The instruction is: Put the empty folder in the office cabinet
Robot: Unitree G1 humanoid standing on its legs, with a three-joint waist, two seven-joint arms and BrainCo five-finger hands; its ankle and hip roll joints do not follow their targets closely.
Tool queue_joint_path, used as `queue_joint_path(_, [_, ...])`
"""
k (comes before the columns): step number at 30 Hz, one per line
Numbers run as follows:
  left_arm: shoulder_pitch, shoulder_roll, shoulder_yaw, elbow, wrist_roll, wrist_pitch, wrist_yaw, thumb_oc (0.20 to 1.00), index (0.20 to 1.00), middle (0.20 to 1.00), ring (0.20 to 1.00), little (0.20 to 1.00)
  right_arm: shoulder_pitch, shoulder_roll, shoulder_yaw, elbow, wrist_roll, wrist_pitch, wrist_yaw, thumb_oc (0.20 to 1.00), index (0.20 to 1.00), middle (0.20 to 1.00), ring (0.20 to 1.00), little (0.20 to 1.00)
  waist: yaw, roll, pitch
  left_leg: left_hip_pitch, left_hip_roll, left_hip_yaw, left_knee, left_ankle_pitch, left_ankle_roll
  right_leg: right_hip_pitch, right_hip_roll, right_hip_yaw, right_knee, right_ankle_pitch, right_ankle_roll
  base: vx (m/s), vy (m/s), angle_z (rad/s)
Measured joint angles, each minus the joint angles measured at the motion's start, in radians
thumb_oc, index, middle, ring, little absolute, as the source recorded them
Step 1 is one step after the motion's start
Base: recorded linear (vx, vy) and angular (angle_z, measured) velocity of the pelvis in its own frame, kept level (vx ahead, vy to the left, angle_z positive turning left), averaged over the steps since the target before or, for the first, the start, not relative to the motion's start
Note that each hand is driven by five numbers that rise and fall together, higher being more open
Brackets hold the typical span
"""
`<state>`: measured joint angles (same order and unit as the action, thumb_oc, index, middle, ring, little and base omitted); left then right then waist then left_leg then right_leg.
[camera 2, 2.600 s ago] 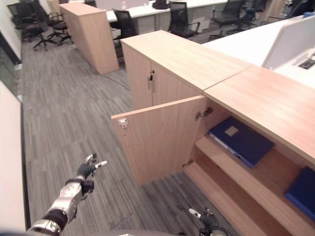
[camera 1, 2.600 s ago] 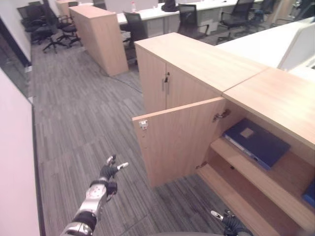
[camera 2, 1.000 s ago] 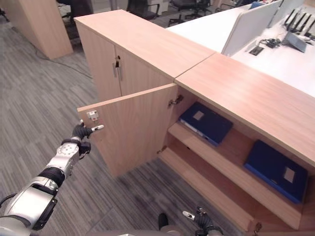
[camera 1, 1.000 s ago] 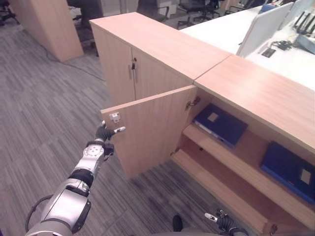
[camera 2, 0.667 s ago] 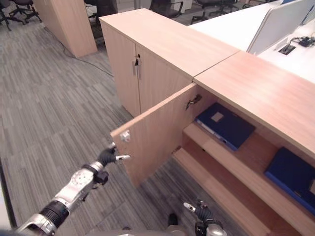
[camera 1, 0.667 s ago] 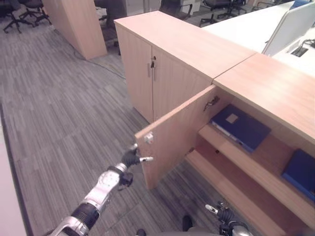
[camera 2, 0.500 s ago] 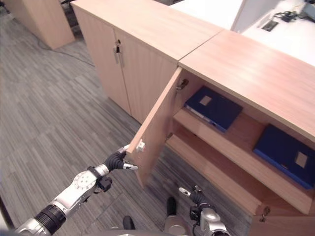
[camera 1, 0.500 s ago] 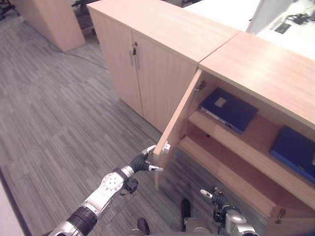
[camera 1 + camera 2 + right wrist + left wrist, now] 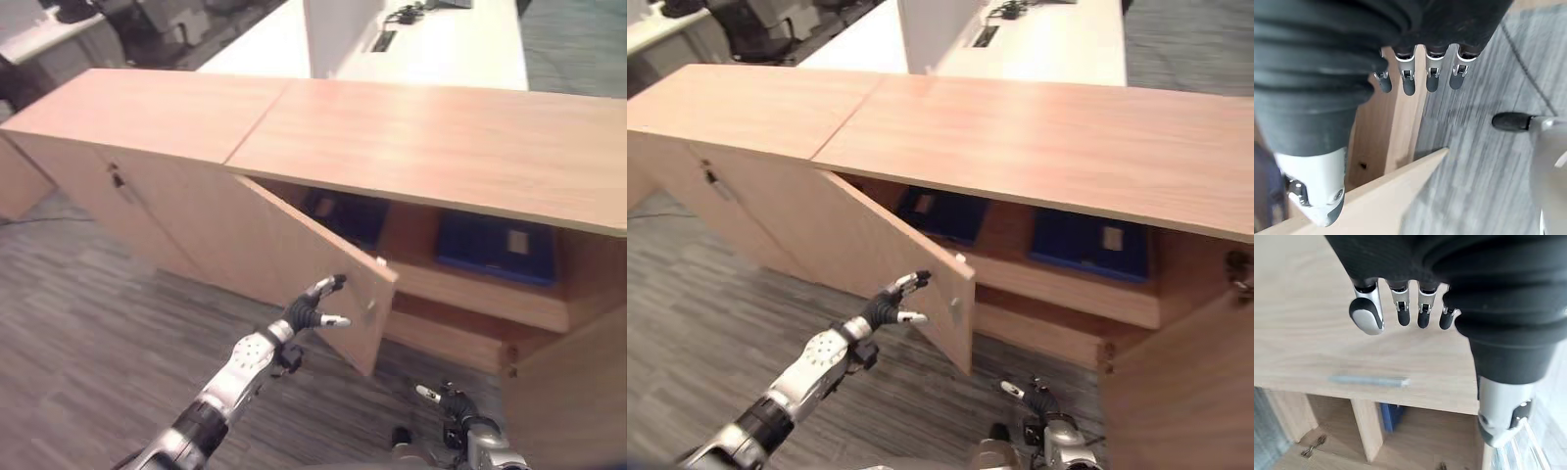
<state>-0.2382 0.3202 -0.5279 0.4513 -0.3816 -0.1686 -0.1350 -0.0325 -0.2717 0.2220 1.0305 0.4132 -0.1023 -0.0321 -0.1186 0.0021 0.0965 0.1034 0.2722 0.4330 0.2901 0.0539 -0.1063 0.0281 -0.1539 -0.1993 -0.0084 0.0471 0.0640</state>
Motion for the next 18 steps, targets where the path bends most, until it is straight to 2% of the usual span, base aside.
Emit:
queue_joint_path(2, [-0.001,-0.001,-0.001,0.024,-0.003,0.003,0.018,1.0,1.0,1.0,1.0,1.0,0.011,-0.003,0.013,0.0,0.0,-0.002,-0.003,1.0,1.0,1.0,1.0,1.0,-0.024,-0.012,-0.013,-0.011,0.018,-0.03,0.051,0.009,-0.045,0.019,0.018,0.015,-0.024,-0.003,-0.019,0.13,-0.028,-0.76])
queue_joint_path(3, [-0.004,-0.035,0.028,0.064,-0.003,-0.014,0.046,1.0,1.0,1.0,1.0,1.0,0.01,-0.025,0.022,-0.001,-0.001,0.001,-0.009,1.0,1.0,1.0,1.0,1.0,-0.018,-0.015,-0.015,-0.015,-0.033,-0.152,0.046,-0.053,-0.064,0.011,0.023,0.072,-0.033,0.001,-0.038,0.2,0.02,-0.86])
queue_joint_path(4, [-0.007,-0.047,0.042,0.092,-0.004,-0.02,0.064,1.0,1.0,1.0,1.0,1.0,0.004,-0.028,0.021,-0.003,0.0,0.001,-0.009,1.0,1.0,1.0,1.0,1.0,0.001,-0.025,-0.013,0.0,-0.091,-0.206,-0.037,-0.089,-0.056,0.0,0.018,0.121,-0.044,0.014,-0.043,0.26,0.058,-1.17])
queue_joint_path(6, [-0.014,-0.042,0.049,0.111,-0.003,-0.02,0.095,1.0,1.0,1.0,1.0,1.0,-0.005,-0.023,0.013,-0.011,-0.001,0.001,-0.009,1.0,1.0,1.0,1.0,1.0,0.006,-0.054,0.004,-0.001,-0.148,-0.238,-0.167,-0.105,-0.028,0.01,0.011,0.181,-0.08,0.038,-0.044,0.23,0.021,-1.16])
queue_joint_path(7, [-0.032,-0.043,0.062,0.155,-0.004,-0.026,0.118,1.0,1.0,1.0,1.0,1.0,-0.007,-0.022,0.015,-0.01,-0.001,0.002,-0.008,1.0,1.0,1.0,1.0,1.0,0.035,-0.074,0.014,0.011,-0.212,-0.357,-0.337,-0.1,-0.017,0.004,0.009,0.248,-0.08,0.041,-0.039,0.21,-0.021,-1.41])
queue_joint_path(8, [-0.048,-0.039,0.087,0.196,-0.004,-0.03,0.128,1.0,1.0,1.0,1.0,1.0,-0.019,-0.026,0.015,-0.005,-0.001,0.002,-0.008,1.0,1.0,1.0,1.0,1.0,0.034,-0.084,0.02,-0.03,-0.251,-0.497,-0.391,-0.092,-0.015,-0.002,0.012,0.303,-0.085,0.035,-0.027,0.32,0.01,-1.94])
queue_joint_path(9, [-0.07,-0.036,0.133,0.247,-0.005,-0.031,0.14,1.0,1.0,1.0,1.0,1.0,-0.041,-0.032,0.015,-0.005,-0.001,-0.002,-0.009,1.0,1.0,1.0,1.0,1.0,0.04,-0.078,0.018,-0.09,-0.294,-0.615,-0.385,-0.097,-0.006,-0.041,0.017,0.383,-0.084,0.028,-0.024,0.23,0.062,-2.01])
queue_joint_path(10, [-0.08,-0.034,0.166,0.28,-0.007,-0.032,0.153,1.0,1.0,1.0,1.0,1.0,-0.056,-0.039,0.015,-0.002,-0.002,-0.002,-0.009,1.0,1.0,1.0,1.0,1.0,0.054,-0.047,0.018,-0.11,-0.301,-0.64,-0.369,-0.126,0.029,-0.061,0.035,0.456,-0.086,0.02,-0.017,0.24,0.097,-2.26])
queue_joint_path(11, [-0.082,-0.026,0.202,0.312,-0.008,-0.032,0.16,1.0,1.0,1.0,1.0,1.0,-0.072,-0.048,0.016,-0.001,-0.002,-0.006,-0.009,1.0,1.0,1.0,1.0,1.0,0.062,-0.031,0.02,-0.119,-0.304,-0.635,-0.345,-0.115,0.051,-0.08,0.05,0.511,-0.087,0.007,0.0,0.2,0.124,-2.36])
queue_joint_path(12, [-0.08,-0.018,0.254,0.374,-0.007,-0.025,0.169,1.0,1.0,1.0,1.0,1.0,-0.067,-0.041,0.018,-0.014,-0.005,-0.01,-0.001,1.0,1.0,1.0,1.0,1.0,0.059,0.0,0.027,-0.113,-0.273,-0.553,-0.334,-0.08,0.103,-0.071,0.083,0.509,-0.063,0.014,0.044,0.17,0.135,-1.65])
queue_joint_path(13, [-0.08,-0.018,0.254,0.374,-0.007,-0.025,0.169,1.0,1.0,1.0,1.0,1.0,-0.067,-0.041,0.018,-0.014,-0.005,-0.01,-0.001,1.0,1.0,1.0,1.0,1.0,0.059,0.0,0.027,-0.113,-0.273,-0.553,-0.334,-0.08,0.103,-0.071,0.083,0.509,-0.063,0.014,0.044,0.11,0.104,-1.34])
queue_joint_path(14, [-0.07,-0.004,0.255,0.39,-0.005,-0.018,0.175,1.0,1.0,1.0,1.0,1.0,-0.006,-0.04,0.018,-0.016,-0.013,-0.003,0.014,1.0,1.0,1.0,1.0,1.0,0.041,0.02,0.032,-0.067,-0.246,-0.514,-0.364,-0.065,0.108,-0.033,0.126,0.477,-0.006,0.01,0.063,0.09,0.087,-0.61])
queue_joint_path(15, [-0.07,0.003,0.254,0.39,-0.004,-0.017,0.175,1.0,1.0,1.0,1.0,1.0,0.026,-0.043,0.018,-0.015,-0.013,0.0,0.016,1.0,1.0,1.0,1.0,1.0,0.039,0.02,0.032,-0.055,-0.248,-0.506,-0.376,-0.056,0.106,-0.008,0.133,0.469,0.002,-0.003,0.075,0.1,0.122,-0.89])
queue_joint_path(16, [-0.076,0.026,0.256,0.391,-0.005,-0.025,0.177,1.0,1.0,1.0,1.0,1.0,0.066,-0.038,0.019,-0.008,-0.013,0.005,0.021,1.0,1.0,1.0,1.0,1.0,0.029,-0.01,0.02,-0.047,-0.27,-0.473,-0.385,0.003,0.107,0.038,0.117,0.47,-0.025,-0.026,0.069,0.12,0.161,-0.76])
queue_joint_path(17, [-0.083,0.059,0.259,0.423,-0.004,-0.026,0.177,1.0,1.0,1.0,1.0,1.0,0.063,-0.029,0.022,-0.01,-0.013,0.005,0.027,1.0,1.0,1.0,1.0,1.0,0.021,-0.034,0.011,-0.051,-0.29,-0.44,-0.388,0.003,0.115,0.048,0.092,0.484,-0.066,-0.04,0.054,0.11,0.169,-0.81])
queue_joint_path(18, [-0.088,0.079,0.275,0.46,-0.004,-0.022,0.178,1.0,1.0,1.0,1.0,1.0,0.057,-0.025,0.021,-0.013,-0.013,0.002,0.033,1.0,1.0,1.0,1.0,1.0,-0.002,-0.037,0.009,-0.05,-0.292,-0.42,-0.389,0.006,0.124,0.05,0.085,0.499,-0.081,-0.015,0.064,0.05,0.122,-0.69])
